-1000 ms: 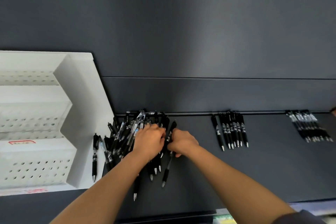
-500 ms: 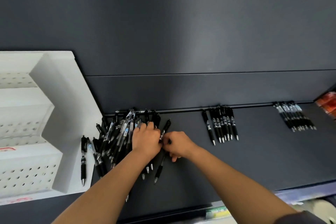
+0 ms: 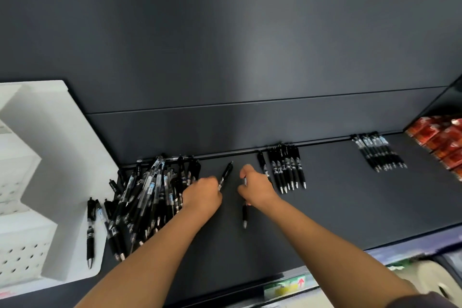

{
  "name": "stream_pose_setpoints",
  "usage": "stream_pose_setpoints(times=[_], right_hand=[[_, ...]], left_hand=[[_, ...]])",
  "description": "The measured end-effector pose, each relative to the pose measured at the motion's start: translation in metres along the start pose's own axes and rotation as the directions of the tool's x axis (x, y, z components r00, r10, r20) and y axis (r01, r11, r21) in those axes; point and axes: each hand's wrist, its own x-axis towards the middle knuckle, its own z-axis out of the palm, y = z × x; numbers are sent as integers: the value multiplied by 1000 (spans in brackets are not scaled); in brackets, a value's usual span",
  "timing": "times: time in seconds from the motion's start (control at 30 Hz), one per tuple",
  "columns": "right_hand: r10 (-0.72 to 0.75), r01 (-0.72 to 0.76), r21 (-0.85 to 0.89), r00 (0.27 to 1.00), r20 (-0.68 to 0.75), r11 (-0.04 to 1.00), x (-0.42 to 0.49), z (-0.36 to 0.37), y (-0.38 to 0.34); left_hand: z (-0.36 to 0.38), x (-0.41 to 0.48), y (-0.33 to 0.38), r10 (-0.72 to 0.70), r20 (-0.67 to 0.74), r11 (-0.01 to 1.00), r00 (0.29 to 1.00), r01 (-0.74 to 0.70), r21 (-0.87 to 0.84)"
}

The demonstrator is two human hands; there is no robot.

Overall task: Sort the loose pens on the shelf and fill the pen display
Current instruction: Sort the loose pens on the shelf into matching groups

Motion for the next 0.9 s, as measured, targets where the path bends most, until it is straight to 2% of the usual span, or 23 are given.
stream_pose_setpoints(times=[0.2,0.37,0.57,0.7,0.9], right_hand=[[-40,42,15,990,-133,999,5,-37,27],[-40,41,4,994,-105,999,8,-65,59],[-62,65,24,993,-97,998,19,-97,95],[-77,79,10,993,-94,997,29,-118,121],[-113,112,-10,988,-103,994,40,-143,152]], left_hand=[[4,14,41,-48,53,973,997,59,-222],[17,29,73,-83,98,945,992,110,-309],[22,43,111,-100,66,914,993,118,-387],[24,49,136,-125,28,928,992,127,-349],[26,48,172,-118,-115,964,986,86,-251]])
